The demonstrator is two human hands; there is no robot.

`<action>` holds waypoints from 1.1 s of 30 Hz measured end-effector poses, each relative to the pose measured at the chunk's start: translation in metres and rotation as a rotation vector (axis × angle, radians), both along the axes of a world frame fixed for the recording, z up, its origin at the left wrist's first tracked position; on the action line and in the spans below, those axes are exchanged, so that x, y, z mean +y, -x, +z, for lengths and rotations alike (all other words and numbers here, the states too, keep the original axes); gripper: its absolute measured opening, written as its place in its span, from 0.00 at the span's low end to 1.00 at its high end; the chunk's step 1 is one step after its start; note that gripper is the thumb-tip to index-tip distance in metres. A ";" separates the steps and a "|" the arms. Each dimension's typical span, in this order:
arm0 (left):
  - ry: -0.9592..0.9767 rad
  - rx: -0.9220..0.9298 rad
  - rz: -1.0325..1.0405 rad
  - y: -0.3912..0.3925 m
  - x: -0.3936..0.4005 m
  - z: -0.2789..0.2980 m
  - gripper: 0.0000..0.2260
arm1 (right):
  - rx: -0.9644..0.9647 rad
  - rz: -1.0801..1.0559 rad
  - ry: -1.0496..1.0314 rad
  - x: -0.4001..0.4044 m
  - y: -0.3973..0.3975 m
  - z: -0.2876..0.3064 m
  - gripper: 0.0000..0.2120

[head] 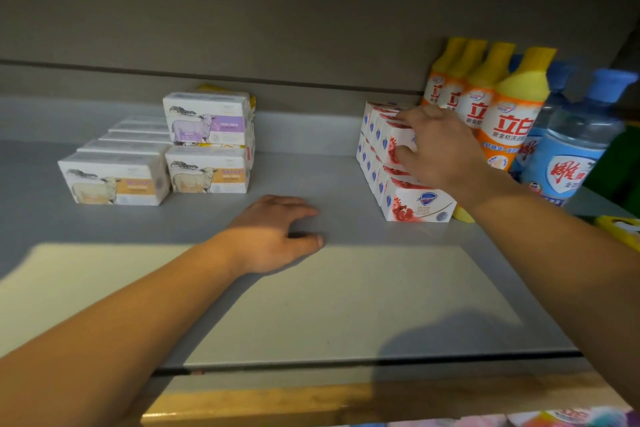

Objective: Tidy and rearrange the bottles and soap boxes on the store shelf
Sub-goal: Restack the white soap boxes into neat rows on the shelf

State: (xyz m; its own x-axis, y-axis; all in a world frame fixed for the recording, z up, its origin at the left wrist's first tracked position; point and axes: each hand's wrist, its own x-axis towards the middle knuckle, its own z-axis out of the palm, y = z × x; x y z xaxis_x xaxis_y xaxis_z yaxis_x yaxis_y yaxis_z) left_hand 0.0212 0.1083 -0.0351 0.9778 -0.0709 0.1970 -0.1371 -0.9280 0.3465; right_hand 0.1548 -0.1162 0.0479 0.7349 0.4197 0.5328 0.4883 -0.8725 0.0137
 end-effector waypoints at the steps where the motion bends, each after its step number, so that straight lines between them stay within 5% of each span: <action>1: 0.007 0.003 -0.004 0.000 0.000 0.001 0.26 | -0.018 0.029 -0.037 0.003 0.005 0.001 0.23; 6: 0.262 -0.016 0.093 0.005 0.009 0.013 0.15 | 0.028 0.254 -0.245 0.042 0.031 -0.004 0.16; 12: 0.563 -0.369 0.374 0.012 0.052 0.038 0.04 | 0.186 0.447 -0.374 0.114 0.044 -0.028 0.12; 18: 0.698 -0.591 0.641 0.016 0.097 0.046 0.05 | 0.324 0.504 -0.304 0.181 0.043 -0.054 0.24; 26: 0.754 -0.595 0.643 0.015 0.105 0.042 0.03 | 0.329 0.477 -0.385 0.207 0.043 -0.079 0.20; 33: 0.710 -0.582 0.606 0.012 0.092 0.038 0.06 | 0.611 0.439 -0.669 0.172 0.046 -0.065 0.15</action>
